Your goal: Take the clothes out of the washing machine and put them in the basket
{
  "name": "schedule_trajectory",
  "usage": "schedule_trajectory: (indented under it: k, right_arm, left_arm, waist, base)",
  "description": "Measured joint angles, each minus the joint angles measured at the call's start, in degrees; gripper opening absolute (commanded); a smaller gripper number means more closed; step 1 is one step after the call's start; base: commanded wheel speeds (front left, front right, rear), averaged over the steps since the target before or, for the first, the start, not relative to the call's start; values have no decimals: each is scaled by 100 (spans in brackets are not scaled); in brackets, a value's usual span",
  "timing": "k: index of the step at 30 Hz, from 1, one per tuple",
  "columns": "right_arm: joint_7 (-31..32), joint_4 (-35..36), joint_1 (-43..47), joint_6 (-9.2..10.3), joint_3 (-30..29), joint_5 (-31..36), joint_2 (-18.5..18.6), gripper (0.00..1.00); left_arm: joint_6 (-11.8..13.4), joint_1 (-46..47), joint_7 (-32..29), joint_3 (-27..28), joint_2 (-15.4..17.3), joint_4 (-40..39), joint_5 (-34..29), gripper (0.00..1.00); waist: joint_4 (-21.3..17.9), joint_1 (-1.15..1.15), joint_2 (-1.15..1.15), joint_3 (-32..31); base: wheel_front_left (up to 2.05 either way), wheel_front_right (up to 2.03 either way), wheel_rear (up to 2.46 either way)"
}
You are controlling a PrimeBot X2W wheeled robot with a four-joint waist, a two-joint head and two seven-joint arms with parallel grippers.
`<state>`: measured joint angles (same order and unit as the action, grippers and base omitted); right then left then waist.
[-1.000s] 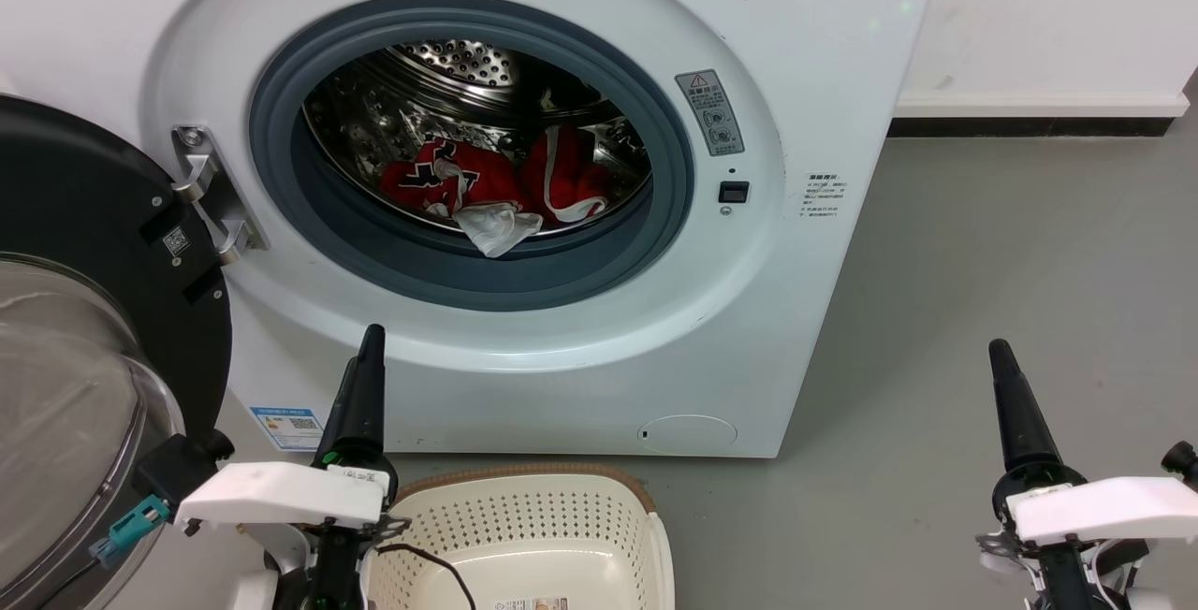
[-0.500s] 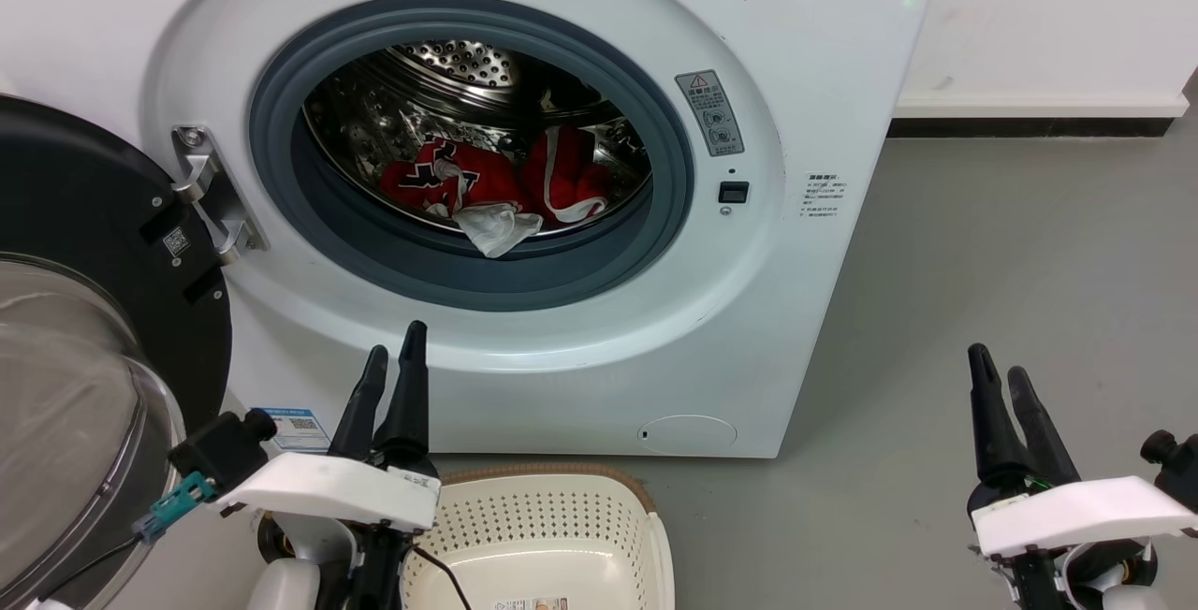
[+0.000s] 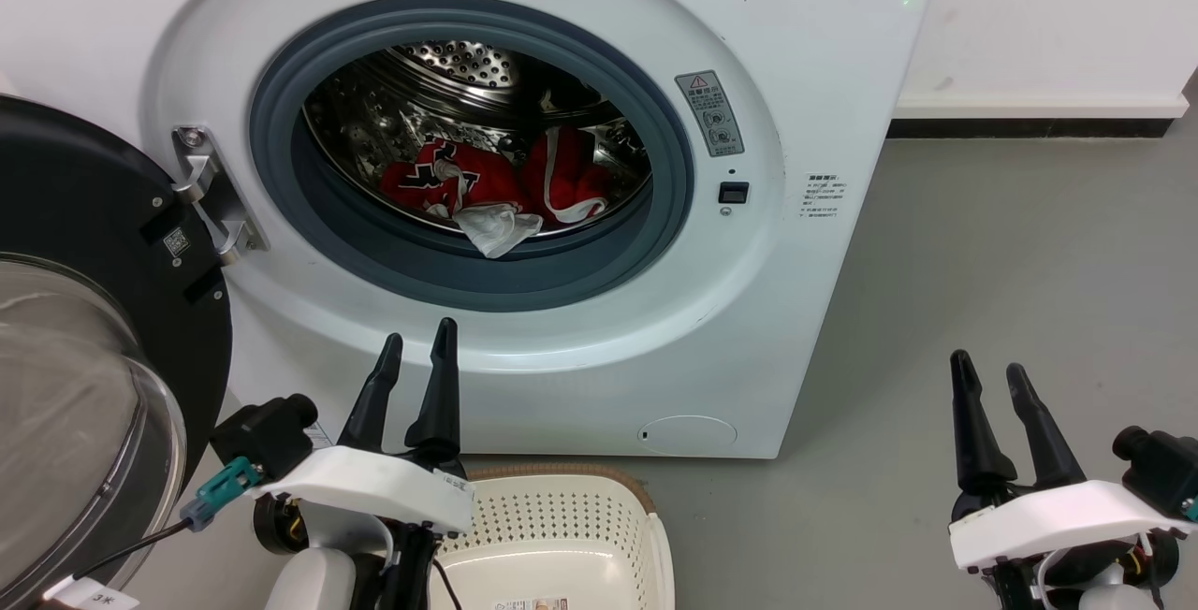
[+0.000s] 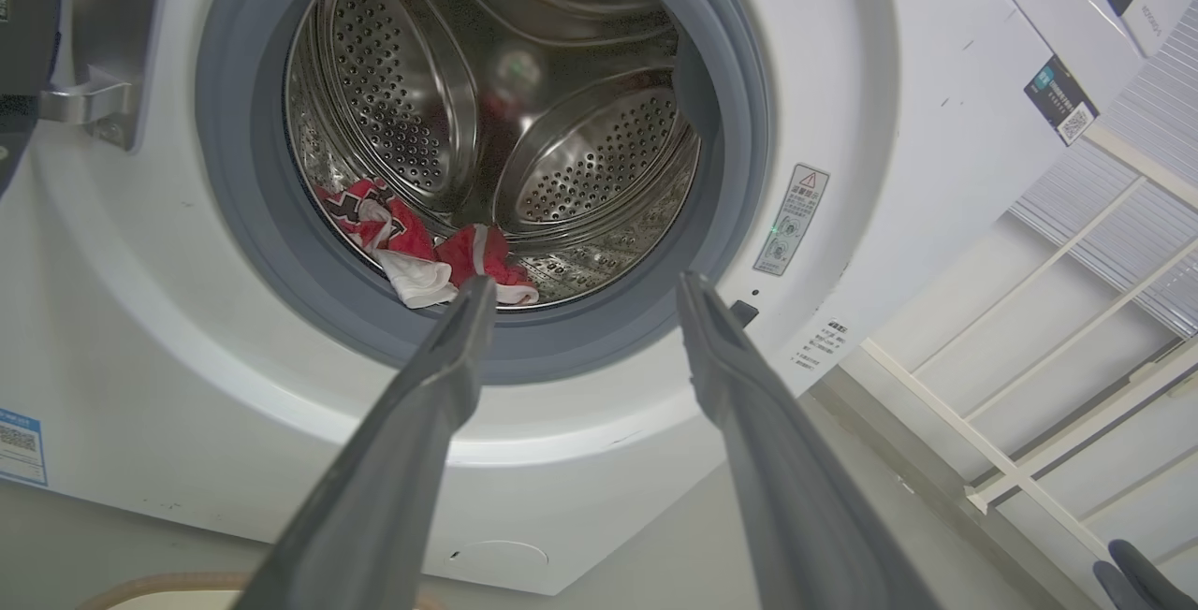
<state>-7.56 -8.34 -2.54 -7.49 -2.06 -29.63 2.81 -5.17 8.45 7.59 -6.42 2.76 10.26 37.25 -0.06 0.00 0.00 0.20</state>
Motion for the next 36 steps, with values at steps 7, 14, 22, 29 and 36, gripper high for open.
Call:
schedule_trajectory:
  k: [7,14,22,29,36]
  right_arm:
    - [-105,-97,21,0,-7,579,1,100]
    - [-240,-132,23,0,-7,1163,1,100]
    - [-336,-200,23,0,-14,1652,1,100]
    - [-426,-270,20,-1,-19,2039,1,100]
    - [-504,-322,11,-1,-22,2371,1,100]
  left_arm:
    - [67,31,113,-80,1,46,-508,100]
    - [98,35,227,-153,1,113,-1011,100]
    - [142,73,328,-237,2,162,-1449,100]
    - [186,99,421,-313,3,207,-1790,100]
    - [210,130,505,-382,3,276,-2108,100]
  waist:
    - [7,0,0,-7]
    - [12,0,0,-11]
    - [25,0,0,0]
    - [25,0,0,-9]
    - [22,0,0,-8]
  base:
    - [0,0,0]
    - [0,0,0]
    - [0,0,0]
    - [0,0,0]
    - [0,0,0]
